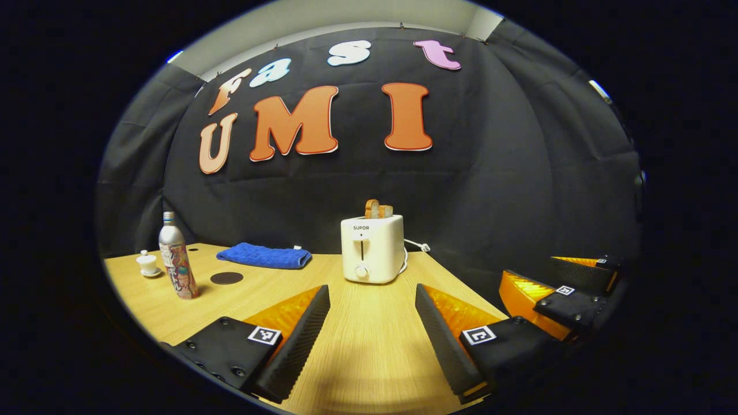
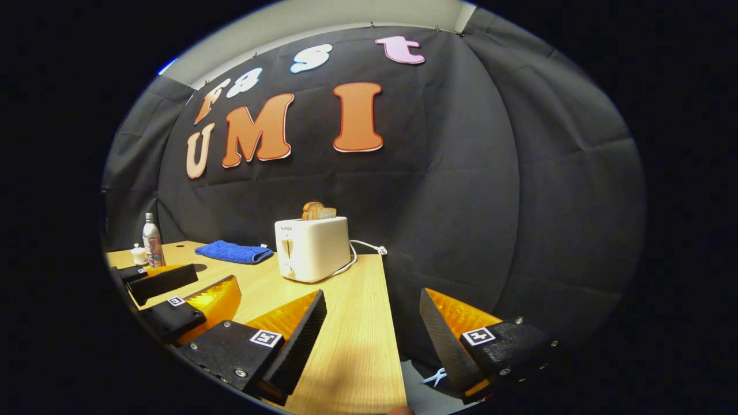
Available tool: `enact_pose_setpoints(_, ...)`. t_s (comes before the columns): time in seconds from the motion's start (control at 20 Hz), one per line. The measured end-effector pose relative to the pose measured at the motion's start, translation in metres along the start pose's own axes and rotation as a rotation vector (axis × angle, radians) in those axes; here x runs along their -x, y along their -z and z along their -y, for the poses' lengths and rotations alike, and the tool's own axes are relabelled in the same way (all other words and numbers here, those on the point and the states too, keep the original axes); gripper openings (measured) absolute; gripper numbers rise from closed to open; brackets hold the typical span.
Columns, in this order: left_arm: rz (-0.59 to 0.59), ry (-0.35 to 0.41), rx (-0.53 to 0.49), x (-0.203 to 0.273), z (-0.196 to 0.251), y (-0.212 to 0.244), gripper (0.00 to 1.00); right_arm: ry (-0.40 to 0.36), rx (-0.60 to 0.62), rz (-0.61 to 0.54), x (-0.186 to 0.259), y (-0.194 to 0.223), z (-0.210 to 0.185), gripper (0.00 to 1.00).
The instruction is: Open the teacup lid with one hand, grasp the water bottle and pour water into the teacup with the other hand; after pouring, place the water bottle on the coaster and then close the teacup lid.
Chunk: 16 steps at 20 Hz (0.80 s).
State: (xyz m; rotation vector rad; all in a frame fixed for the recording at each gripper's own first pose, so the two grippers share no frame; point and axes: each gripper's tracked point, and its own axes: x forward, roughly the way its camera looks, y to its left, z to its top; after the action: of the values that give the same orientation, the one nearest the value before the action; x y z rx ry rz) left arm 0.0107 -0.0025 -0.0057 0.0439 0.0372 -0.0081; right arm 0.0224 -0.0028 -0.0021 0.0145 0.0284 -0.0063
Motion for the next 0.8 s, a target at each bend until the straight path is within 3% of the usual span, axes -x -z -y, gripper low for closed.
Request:
enact_pose_setpoints(0.1, 0.004, 0.0, -0.045, -0.025, 0.0, -0.006, 1.0, 0.075, -0.012, 0.009, -0.053, -0.009, 0.015, 0.98)
enact_pose_setpoints(0.2, 0.042, -0.005, -0.042, -0.058, -0.001, -0.023, 0.93, 0.206, -0.007, 0.069, -0.055, -0.051, 0.051, 1.0)
enact_pose_setpoints(0.25, 0.065, -0.007, -0.023, -0.07, -0.008, -0.039, 1.0, 0.262, -0.005, 0.119, -0.059, -0.073, 0.066, 0.98)
enact_pose_setpoints(0.3, 0.096, -0.002, 0.006, -0.078, -0.018, -0.054, 1.0, 0.313, 0.003, 0.166, -0.049, -0.1, 0.08, 1.0)
enact_pose_setpoints(0.35, 0.118, 0.007, 0.026, -0.082, -0.031, -0.073, 0.93, 0.364, 0.02, 0.202, -0.033, -0.122, 0.089, 0.98)
enact_pose_setpoints(0.5, 0.128, 0.086, 0.086, -0.079, -0.077, -0.113, 0.93, 0.479, 0.124, 0.262, 0.03, -0.173, 0.103, 0.98)
enact_pose_setpoints(0.55, 0.136, 0.118, 0.114, -0.072, -0.094, -0.126, 0.93, 0.5, 0.166, 0.268, 0.054, -0.184, 0.098, 0.98)
enact_pose_setpoints(0.6, 0.149, 0.132, 0.126, -0.065, -0.115, -0.139, 0.84, 0.516, 0.217, 0.257, 0.076, -0.195, 0.087, 0.94)
enact_pose_setpoints(0.7, 0.172, 0.143, 0.128, -0.049, -0.155, -0.159, 0.84, 0.568, 0.283, 0.246, 0.114, -0.209, 0.065, 0.98)
enact_pose_setpoints(0.75, 0.176, 0.172, 0.135, -0.042, -0.169, -0.164, 0.98, 0.594, 0.3, 0.242, 0.131, -0.216, 0.05, 1.0)
enact_pose_setpoints(0.8, 0.185, 0.195, 0.145, -0.036, -0.183, -0.17, 0.93, 0.602, 0.299, 0.243, 0.145, -0.22, 0.03, 0.99)
